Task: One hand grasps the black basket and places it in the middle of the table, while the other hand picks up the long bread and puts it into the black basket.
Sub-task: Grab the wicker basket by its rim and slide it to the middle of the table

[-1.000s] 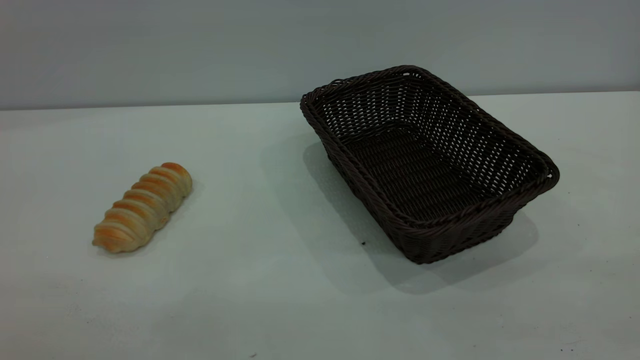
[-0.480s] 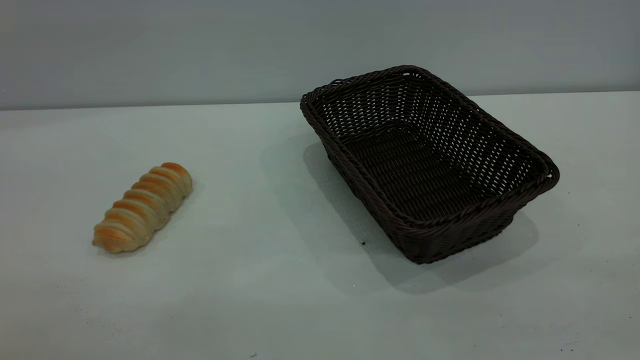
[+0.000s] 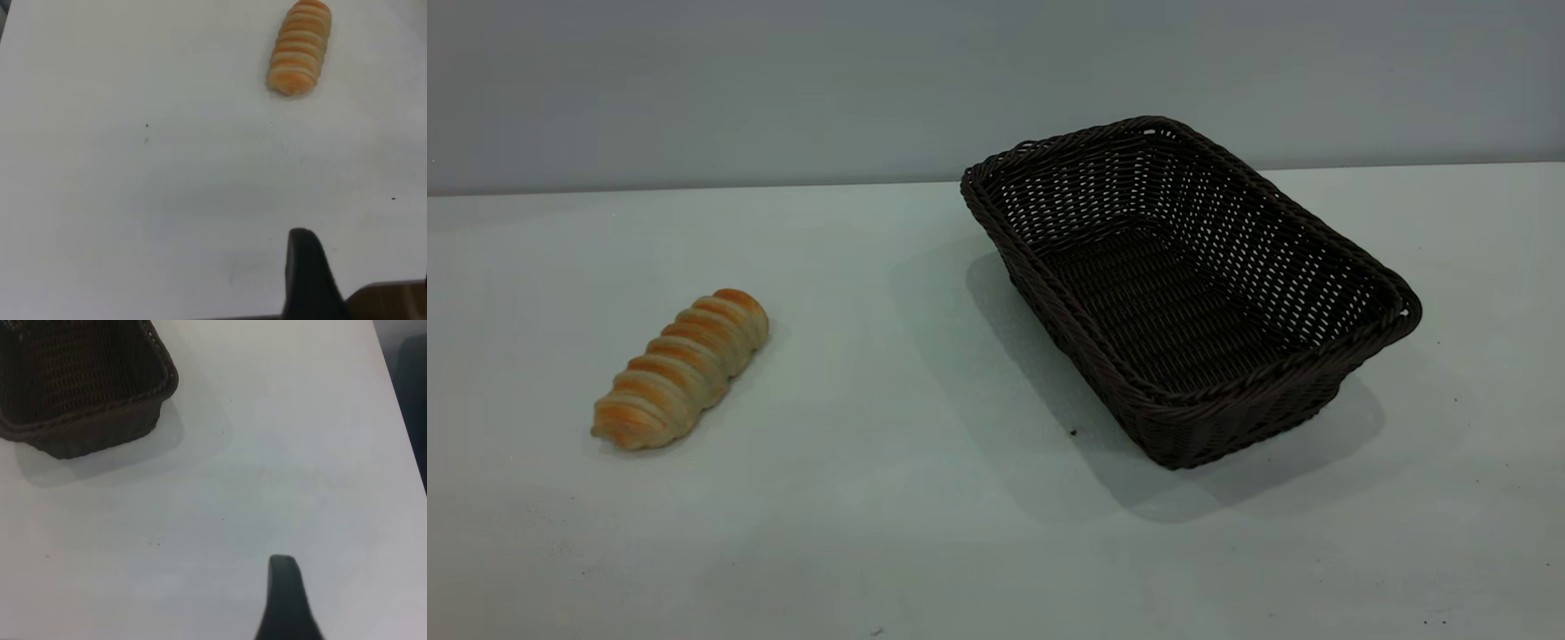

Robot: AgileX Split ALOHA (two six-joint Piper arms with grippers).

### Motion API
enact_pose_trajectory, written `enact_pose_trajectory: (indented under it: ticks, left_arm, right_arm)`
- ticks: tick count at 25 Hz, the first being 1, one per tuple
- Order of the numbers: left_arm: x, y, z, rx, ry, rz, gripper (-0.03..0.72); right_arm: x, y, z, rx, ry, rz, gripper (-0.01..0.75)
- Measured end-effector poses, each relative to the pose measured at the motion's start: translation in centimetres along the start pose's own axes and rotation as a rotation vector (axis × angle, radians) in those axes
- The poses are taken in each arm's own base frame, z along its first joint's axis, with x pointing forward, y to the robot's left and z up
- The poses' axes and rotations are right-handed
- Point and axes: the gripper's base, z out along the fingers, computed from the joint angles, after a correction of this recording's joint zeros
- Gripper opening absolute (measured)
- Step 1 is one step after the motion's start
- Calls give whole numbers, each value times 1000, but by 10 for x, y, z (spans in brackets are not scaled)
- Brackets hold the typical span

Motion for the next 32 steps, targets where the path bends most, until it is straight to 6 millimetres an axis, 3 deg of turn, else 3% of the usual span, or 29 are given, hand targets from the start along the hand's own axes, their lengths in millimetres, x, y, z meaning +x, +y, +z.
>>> enact_pose_trajectory:
  ticks: [12, 17, 23, 32]
  left_arm:
    - [0, 0, 0, 0, 0, 31, 452]
    - [-8, -1, -3, 10, -81, 35, 452]
    - [-26, -5, -1, 61, -197, -37, 452]
    - [-67, -6, 42, 61, 75, -44, 452]
  right_arm:
    - [-1, 2, 0, -26, -4, -6, 520]
    - [-22, 16, 11, -209, -5, -18, 498]
    - [-50, 30, 49, -458, 147, 12, 498]
    - [-74, 33, 119, -592, 366, 96, 508]
